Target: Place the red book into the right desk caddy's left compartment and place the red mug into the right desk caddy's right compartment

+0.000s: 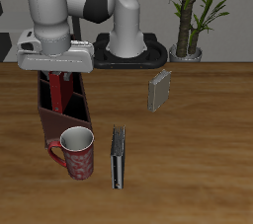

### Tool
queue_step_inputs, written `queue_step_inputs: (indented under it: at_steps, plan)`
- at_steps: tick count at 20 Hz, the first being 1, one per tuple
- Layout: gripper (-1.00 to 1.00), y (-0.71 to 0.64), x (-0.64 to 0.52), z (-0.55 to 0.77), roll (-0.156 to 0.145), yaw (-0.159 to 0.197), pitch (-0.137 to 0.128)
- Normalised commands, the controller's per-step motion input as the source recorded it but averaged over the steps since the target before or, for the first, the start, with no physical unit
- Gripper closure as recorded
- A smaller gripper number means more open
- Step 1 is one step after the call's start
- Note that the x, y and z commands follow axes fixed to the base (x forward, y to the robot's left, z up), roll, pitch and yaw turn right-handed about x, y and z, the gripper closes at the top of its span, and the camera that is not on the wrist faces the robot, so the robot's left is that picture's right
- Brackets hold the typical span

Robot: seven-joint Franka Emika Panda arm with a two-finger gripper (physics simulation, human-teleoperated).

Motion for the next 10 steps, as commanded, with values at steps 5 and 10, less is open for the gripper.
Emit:
queue_step_inputs:
  at_steps: [5, 10]
  plan:
    - [1.00, -0.11, 0.03, -0.25, -0.025, 0.001, 0.035]
    - [-1.00, -0.05, 0.03, -0.20, -0.019, 0.010, 0.035]
